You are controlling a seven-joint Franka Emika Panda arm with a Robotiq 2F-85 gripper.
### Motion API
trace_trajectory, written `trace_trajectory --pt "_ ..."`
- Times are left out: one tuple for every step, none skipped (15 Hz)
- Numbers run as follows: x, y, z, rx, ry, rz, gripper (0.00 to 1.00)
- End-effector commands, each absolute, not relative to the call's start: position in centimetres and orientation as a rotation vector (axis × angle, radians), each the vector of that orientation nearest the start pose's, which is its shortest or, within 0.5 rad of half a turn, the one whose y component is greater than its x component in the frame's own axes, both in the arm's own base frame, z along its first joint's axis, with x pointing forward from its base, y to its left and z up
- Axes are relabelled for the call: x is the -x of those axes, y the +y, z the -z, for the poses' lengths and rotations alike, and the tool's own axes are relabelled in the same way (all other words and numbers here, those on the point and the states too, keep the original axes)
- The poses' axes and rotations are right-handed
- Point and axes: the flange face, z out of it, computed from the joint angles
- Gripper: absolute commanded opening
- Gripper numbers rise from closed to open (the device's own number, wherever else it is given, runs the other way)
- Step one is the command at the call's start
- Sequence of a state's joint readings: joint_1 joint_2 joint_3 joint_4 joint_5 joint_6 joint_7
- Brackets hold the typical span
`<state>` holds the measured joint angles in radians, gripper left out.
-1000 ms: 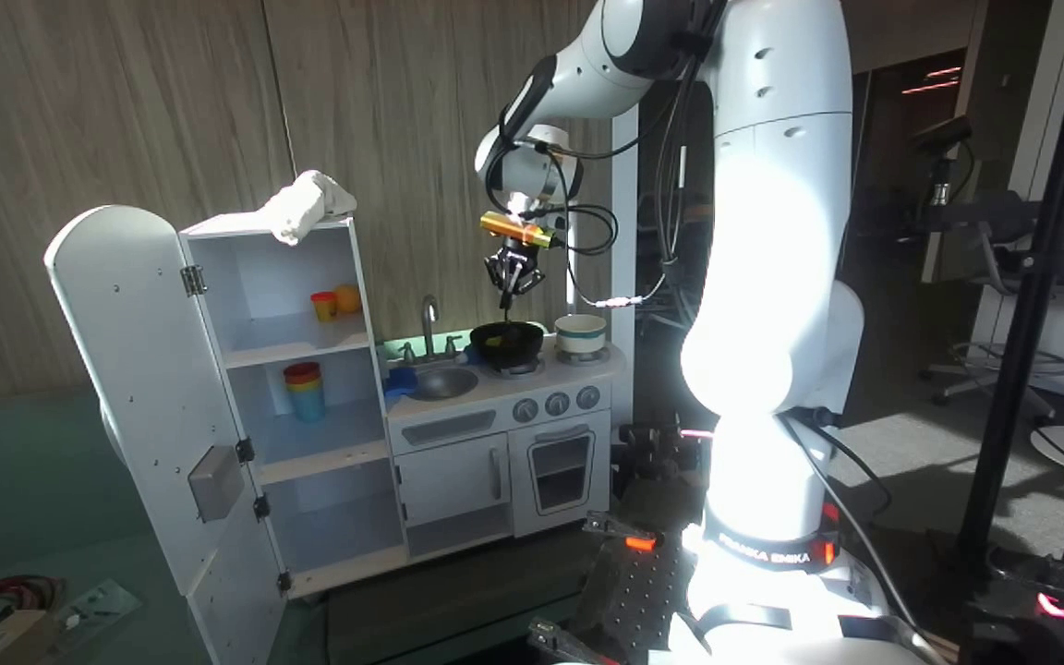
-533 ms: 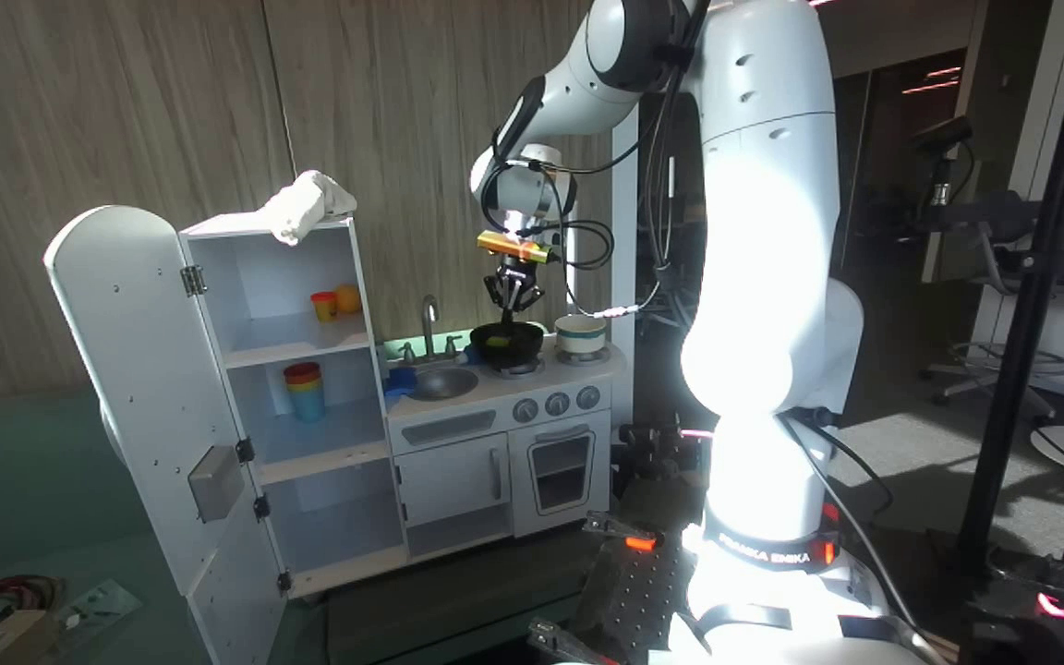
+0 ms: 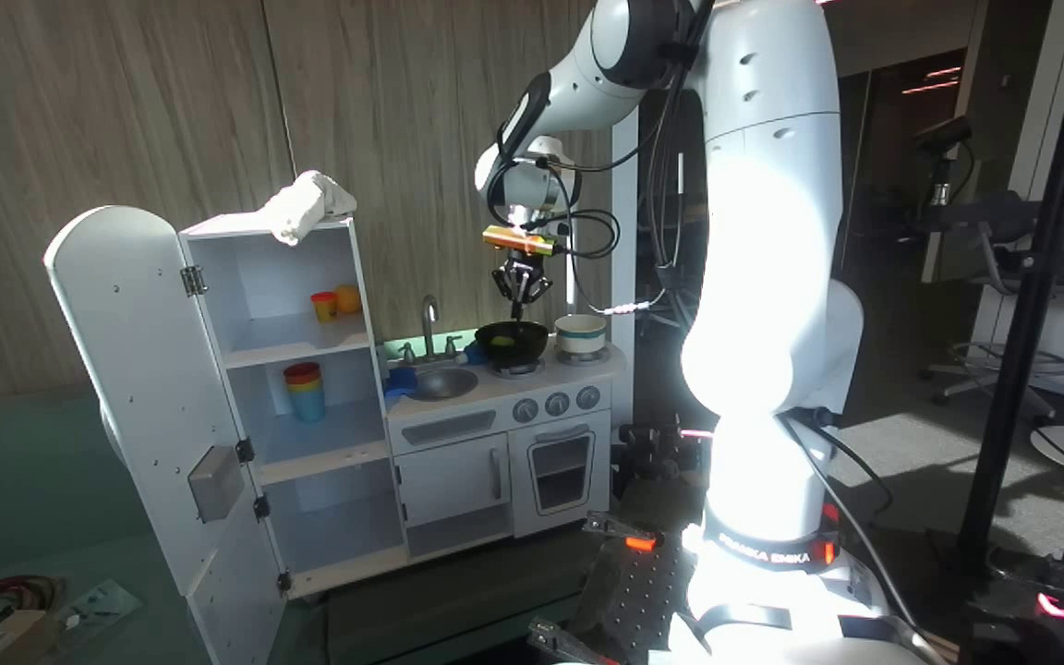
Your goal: Put the plastic fruits in the bowl, then use the spoon to move them around
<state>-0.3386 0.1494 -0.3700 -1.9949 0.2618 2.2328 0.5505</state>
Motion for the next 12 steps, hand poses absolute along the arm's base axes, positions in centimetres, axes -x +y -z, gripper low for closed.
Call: trace_trajectory --pt "-47.7 -36.0 -41.9 2.317 1.904 0.234 0.02" --pt "-48.1 -35.6 -42.0 2.326 1.884 0.237 0.02" --pt "-48.6 -35.2 -41.9 2.336 1.872 0.241 0.02" --pt "-49.1 -34.7 -41.7 2.341 1.853 0.240 0.02" --pt "-49.4 -34.4 -41.4 2.345 1.840 0.232 0.02" --pt "-49.7 -34.0 -41.1 2.353 1.830 0.218 0.02" --pt "-49.8 -33.9 -40.6 2.356 1.828 0.201 0.02" --pt "-49.9 -34.0 -40.1 2.357 1.833 0.183 0.02" --pt "-49.8 -34.2 -39.6 2.354 1.838 0.163 0.02" --pt "-49.5 -34.4 -39.1 2.350 1.845 0.147 0.02" --pt "-49.2 -34.7 -38.7 2.346 1.857 0.129 0.02" --pt "-48.9 -35.0 -38.3 2.345 1.868 0.115 0.02"
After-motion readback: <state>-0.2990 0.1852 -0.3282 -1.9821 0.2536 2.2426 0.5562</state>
